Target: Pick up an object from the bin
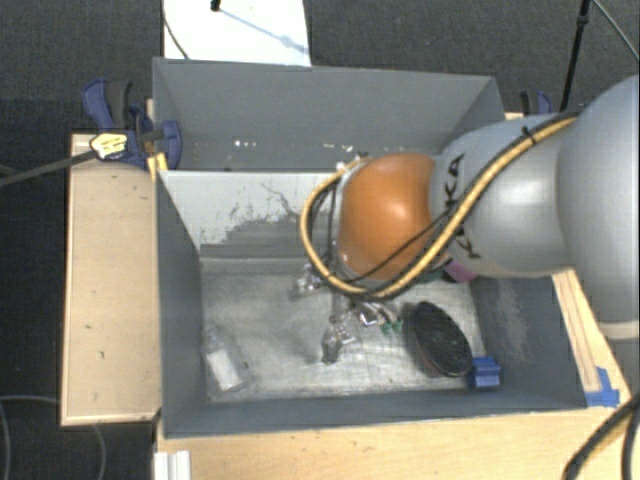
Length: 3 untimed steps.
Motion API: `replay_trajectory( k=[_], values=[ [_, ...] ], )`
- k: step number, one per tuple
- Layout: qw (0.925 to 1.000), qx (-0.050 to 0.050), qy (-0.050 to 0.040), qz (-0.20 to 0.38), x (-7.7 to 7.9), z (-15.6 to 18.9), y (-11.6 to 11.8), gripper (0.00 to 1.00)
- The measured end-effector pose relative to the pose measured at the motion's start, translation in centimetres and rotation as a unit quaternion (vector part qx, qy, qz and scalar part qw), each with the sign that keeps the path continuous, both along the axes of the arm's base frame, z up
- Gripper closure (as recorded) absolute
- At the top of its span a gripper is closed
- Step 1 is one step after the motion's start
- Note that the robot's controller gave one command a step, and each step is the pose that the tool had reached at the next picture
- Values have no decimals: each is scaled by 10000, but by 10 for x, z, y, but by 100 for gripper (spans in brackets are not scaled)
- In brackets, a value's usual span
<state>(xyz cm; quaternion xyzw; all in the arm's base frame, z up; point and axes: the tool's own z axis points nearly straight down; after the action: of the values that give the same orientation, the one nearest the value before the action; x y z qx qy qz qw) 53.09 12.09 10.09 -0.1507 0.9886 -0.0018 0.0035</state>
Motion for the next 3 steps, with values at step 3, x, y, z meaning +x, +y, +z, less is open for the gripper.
replay_trajectory(
  k=[3],
  values=[
    [9768,10,27,2143,-16,-30,-190,0]
  ],
)
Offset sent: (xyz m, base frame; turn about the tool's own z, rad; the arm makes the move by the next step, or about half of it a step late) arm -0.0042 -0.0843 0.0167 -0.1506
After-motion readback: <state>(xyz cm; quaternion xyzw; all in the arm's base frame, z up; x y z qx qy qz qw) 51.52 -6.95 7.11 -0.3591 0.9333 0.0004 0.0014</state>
